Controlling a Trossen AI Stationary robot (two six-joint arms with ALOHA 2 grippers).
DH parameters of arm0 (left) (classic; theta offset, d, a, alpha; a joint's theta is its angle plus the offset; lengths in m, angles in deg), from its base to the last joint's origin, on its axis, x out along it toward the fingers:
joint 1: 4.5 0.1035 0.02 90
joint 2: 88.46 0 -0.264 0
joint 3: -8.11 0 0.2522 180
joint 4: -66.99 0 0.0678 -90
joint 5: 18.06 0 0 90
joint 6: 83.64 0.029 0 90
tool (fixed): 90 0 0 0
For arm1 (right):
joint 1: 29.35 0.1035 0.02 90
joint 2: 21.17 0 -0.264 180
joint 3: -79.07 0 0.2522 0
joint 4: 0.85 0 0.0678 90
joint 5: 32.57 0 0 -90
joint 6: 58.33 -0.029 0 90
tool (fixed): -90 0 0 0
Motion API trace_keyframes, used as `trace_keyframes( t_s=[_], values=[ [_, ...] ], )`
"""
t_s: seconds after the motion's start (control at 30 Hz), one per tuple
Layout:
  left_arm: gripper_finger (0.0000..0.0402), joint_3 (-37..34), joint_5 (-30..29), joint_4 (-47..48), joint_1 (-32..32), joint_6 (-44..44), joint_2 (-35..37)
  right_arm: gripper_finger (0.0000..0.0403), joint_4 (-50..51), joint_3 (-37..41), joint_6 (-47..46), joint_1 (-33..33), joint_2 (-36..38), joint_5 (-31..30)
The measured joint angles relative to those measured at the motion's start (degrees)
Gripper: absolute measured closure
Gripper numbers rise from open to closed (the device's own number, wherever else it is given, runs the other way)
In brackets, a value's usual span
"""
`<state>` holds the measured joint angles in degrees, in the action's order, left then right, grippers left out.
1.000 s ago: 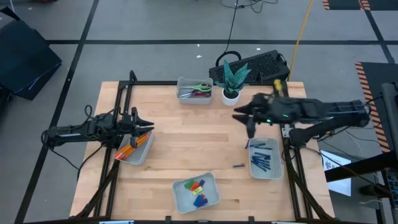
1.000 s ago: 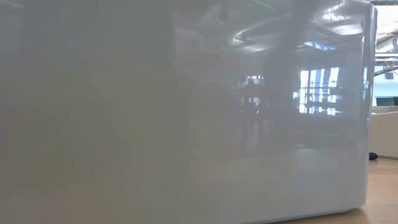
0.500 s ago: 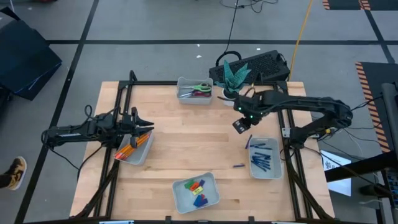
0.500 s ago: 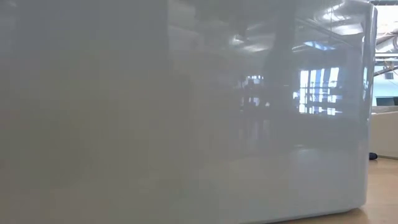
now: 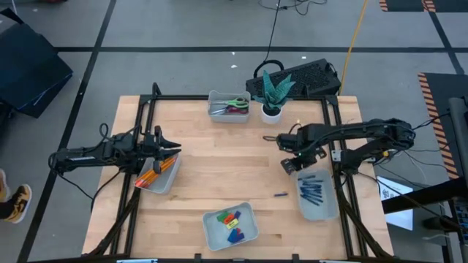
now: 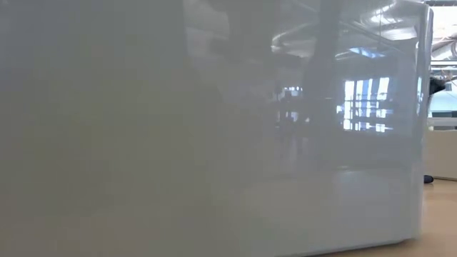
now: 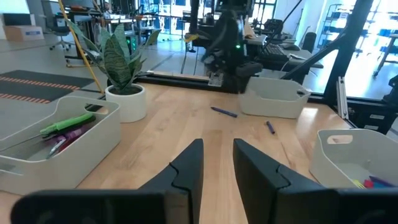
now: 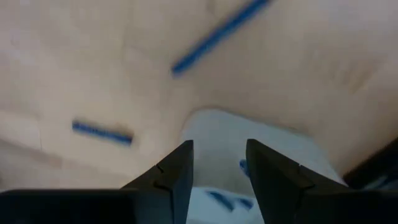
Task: Sort crayons/erasers/pens/pencils in bins
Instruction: Put the blue crayon into the middle right gray bin
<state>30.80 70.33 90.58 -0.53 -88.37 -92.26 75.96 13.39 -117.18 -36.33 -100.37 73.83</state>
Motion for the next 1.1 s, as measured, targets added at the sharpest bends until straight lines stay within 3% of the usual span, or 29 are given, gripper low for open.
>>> trace_keyframes(
  t_s=[0.13, 0.33, 0.73, 1.1],
  values=[
    [0.0314, 0.0, 0.0, 0.0, 0.0, 0.0, 0.0, 0.0264, -1.61, 0.03, -5.26, 3.17, 0.02, 1.47],
    [0.0314, 0.0, 0.0, 0.0, 0.0, 0.0, 0.0, 0.0264, -11.09, 0.87, -15.73, 2.51, 0.02, -8.7],
    [0.0314, 0.0, 0.0, -0.02, 0.0, -0.02, 0.0, 0.0292, -27.85, 13.47, -32.79, 0.29, 0.07, -10.32],
    [0.0314, 0.0, 0.0, -0.15, 0.02, 0.0, -0.02, 0.035, -27.84, 15.02, -37.8, 0.27, 0.11, -13.18]
  ],
)
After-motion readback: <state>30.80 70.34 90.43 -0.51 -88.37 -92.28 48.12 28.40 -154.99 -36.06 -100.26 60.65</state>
